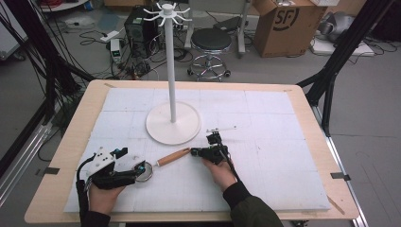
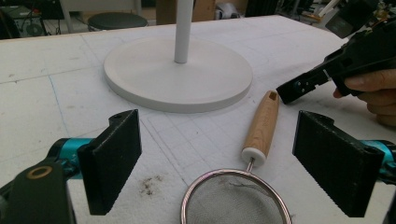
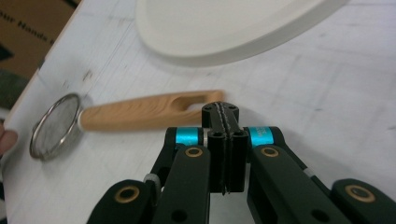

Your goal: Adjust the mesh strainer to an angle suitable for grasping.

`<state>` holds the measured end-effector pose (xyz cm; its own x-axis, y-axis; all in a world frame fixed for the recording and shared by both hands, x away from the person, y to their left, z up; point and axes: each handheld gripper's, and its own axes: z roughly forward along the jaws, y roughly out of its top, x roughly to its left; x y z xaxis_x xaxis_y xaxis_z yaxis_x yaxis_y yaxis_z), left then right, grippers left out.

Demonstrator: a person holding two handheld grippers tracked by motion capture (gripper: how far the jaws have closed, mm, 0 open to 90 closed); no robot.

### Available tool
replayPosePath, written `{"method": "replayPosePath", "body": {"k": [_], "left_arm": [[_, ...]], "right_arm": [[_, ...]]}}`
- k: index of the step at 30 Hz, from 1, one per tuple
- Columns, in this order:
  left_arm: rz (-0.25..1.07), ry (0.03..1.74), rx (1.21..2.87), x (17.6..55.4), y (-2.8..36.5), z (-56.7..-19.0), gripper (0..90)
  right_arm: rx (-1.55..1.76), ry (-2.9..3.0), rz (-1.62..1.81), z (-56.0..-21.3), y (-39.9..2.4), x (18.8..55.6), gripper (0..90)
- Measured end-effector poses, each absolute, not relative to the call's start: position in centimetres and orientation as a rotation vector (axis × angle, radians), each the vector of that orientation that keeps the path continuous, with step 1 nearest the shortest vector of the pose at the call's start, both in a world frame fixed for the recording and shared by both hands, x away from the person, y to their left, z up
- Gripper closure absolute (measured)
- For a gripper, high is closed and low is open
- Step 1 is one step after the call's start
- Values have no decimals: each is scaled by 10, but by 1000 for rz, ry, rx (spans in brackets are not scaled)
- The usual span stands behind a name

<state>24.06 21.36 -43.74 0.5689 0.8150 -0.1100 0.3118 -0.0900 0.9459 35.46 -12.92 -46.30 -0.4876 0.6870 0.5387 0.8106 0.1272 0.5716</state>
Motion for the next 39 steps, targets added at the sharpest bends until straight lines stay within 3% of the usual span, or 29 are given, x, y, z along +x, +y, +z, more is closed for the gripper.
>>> {"method": "replayPosePath", "body": {"k": [24, 39], "left_arm": [[550, 951, 1663, 241, 214, -437, 161], [546, 953, 1664, 241, 215, -437, 161]], "right_arm": [[-1429, -2314, -1275, -461, -98, 360, 900], [-1519, -2238, -1328, -462, -109, 378, 900]]}}
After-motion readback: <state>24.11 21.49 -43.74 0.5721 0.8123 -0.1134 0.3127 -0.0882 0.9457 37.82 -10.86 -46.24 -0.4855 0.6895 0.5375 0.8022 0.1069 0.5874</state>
